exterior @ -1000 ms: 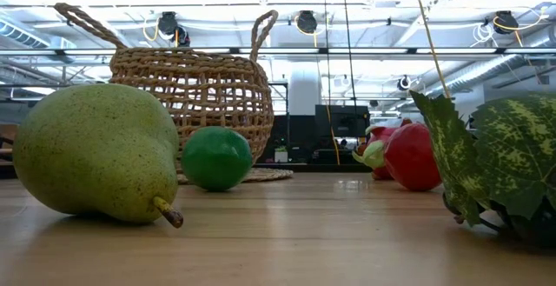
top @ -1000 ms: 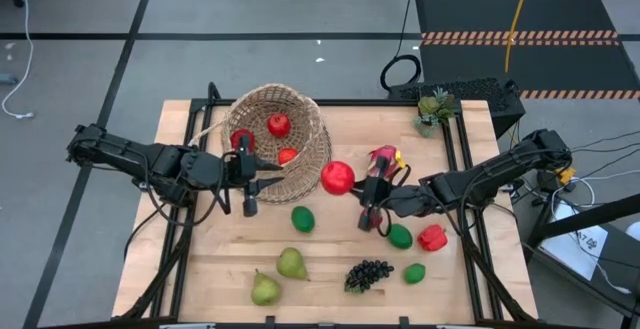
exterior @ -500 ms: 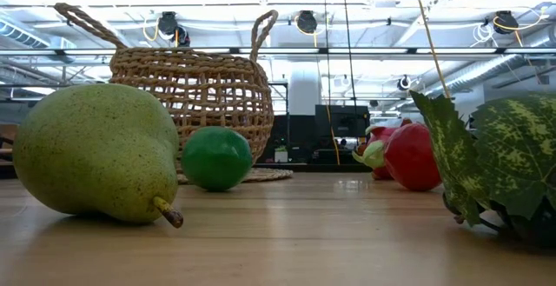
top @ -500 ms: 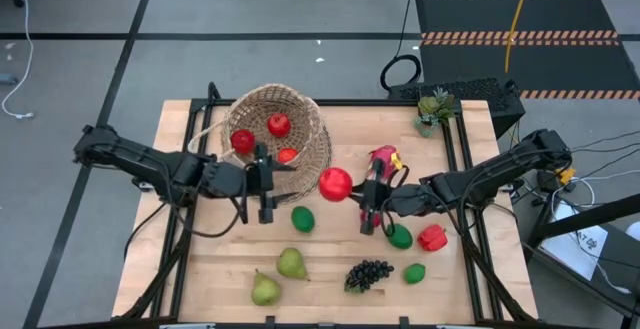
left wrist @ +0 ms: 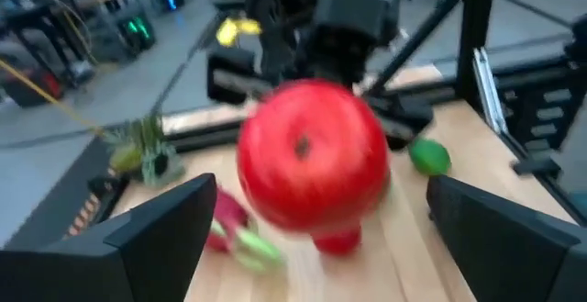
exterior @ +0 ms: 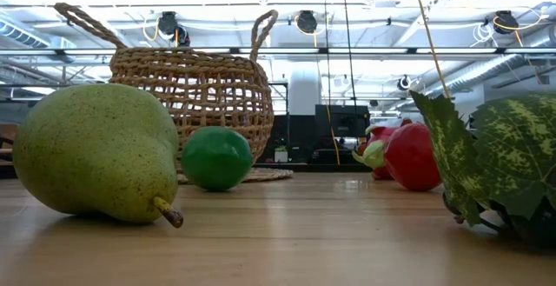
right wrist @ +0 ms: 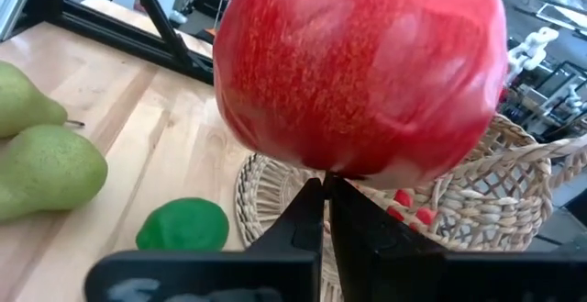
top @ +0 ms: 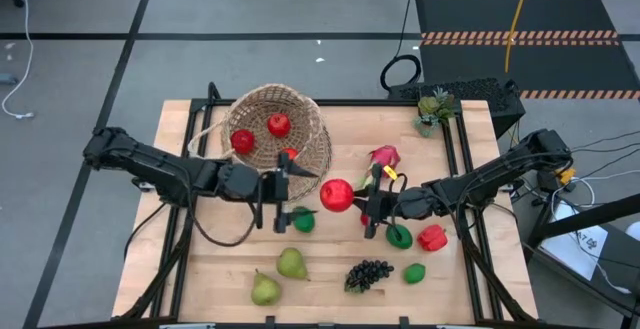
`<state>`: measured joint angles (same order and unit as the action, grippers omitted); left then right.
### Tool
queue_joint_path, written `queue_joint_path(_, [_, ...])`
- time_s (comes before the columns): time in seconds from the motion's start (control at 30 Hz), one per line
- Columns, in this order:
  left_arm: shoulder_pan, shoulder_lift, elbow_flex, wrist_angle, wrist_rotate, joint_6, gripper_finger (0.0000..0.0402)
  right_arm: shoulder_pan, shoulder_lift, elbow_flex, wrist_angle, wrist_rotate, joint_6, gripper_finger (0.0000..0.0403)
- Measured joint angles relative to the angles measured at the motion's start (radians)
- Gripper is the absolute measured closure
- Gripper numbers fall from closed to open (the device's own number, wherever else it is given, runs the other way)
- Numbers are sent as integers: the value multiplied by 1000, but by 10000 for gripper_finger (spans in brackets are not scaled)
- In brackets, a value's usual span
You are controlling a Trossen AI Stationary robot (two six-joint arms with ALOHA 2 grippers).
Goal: Build produce basket
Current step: Put the apple into the basket
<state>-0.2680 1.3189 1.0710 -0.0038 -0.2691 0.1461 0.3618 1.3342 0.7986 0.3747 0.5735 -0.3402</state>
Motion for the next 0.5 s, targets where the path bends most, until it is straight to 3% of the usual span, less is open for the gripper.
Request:
queue_joint_path(0.17, [27,28,0,76,10,0,9,0,0,0,2,0,-24,399])
queue_joint_path(0.33, [57,64,0,101,131,-19,9,0,0,0,-5,1,-20,399])
queue_joint_path(0.5, [62,83,0,147,143,-23,9,0,0,0,-8,1,13,399])
